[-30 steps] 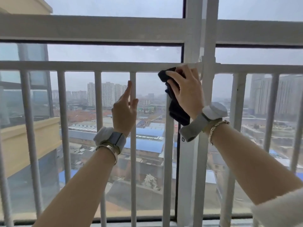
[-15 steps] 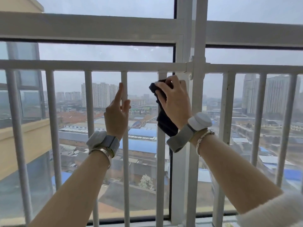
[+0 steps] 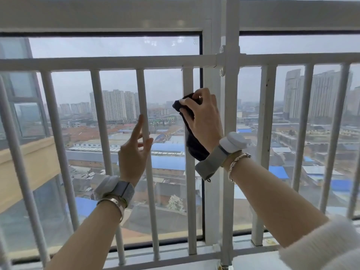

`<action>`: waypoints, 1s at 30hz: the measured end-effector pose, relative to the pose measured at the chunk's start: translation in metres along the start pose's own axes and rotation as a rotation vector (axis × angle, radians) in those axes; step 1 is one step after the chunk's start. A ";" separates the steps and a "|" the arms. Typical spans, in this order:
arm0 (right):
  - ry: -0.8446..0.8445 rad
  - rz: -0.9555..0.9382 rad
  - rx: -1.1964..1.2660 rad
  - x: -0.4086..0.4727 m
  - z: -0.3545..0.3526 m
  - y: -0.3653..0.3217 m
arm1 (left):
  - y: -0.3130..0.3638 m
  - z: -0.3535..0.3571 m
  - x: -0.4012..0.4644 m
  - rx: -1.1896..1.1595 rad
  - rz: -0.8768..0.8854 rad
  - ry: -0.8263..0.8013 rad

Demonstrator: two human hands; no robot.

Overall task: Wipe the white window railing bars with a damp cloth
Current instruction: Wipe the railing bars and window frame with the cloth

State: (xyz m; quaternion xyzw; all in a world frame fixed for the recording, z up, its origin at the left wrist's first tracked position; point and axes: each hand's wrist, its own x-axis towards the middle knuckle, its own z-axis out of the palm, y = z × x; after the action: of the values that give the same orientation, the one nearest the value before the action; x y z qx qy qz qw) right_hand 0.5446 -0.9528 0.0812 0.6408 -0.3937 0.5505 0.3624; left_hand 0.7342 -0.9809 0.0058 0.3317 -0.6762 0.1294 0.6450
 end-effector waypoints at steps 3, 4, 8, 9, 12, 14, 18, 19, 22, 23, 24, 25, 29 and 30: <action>-0.036 -0.008 0.000 -0.034 0.003 -0.001 | -0.002 -0.003 -0.016 0.004 -0.036 -0.066; -0.054 -0.010 0.001 -0.052 0.005 -0.001 | -0.003 -0.005 -0.024 0.005 -0.046 -0.081; -0.159 0.003 0.015 -0.123 0.010 -0.005 | -0.005 -0.006 -0.039 -0.006 -0.072 -0.098; -0.198 -0.009 0.012 -0.140 0.010 -0.004 | -0.005 -0.005 -0.041 0.000 -0.072 -0.110; -0.299 -0.091 -0.014 -0.166 0.005 -0.001 | -0.003 -0.003 -0.051 0.005 -0.110 -0.157; -0.300 -0.124 -0.017 -0.158 0.001 0.001 | -0.004 -0.003 -0.059 -0.015 -0.149 -0.180; -0.175 -0.036 0.005 -0.129 0.000 -0.004 | -0.008 -0.002 -0.075 -0.042 -0.170 -0.198; -0.155 0.002 0.011 -0.127 0.002 -0.006 | -0.008 -0.001 -0.079 -0.047 -0.174 -0.199; -0.167 0.062 0.017 -0.148 0.009 -0.008 | -0.009 -0.001 -0.095 -0.050 -0.195 -0.222; -0.188 0.072 0.028 -0.163 0.011 -0.008 | -0.012 -0.002 -0.101 -0.052 -0.208 -0.230; -0.214 0.081 0.040 -0.179 0.012 -0.008 | -0.015 -0.001 -0.107 -0.051 -0.217 -0.236; -0.247 0.086 0.052 -0.196 0.013 -0.008 | -0.016 0.001 -0.113 -0.044 -0.220 -0.240; -0.396 -0.002 0.017 -0.261 0.014 -0.003 | -0.019 0.006 -0.136 -0.066 -0.307 -0.278; -0.445 -0.054 -0.003 -0.271 0.014 -0.001 | -0.020 0.005 -0.143 -0.061 -0.304 -0.303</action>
State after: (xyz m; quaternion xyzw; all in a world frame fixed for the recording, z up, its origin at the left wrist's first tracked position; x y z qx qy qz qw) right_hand 0.5282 -0.9360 -0.1894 0.7562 -0.4475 0.3851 0.2822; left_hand 0.7355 -0.9591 -0.1367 0.4260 -0.7112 -0.0415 0.5577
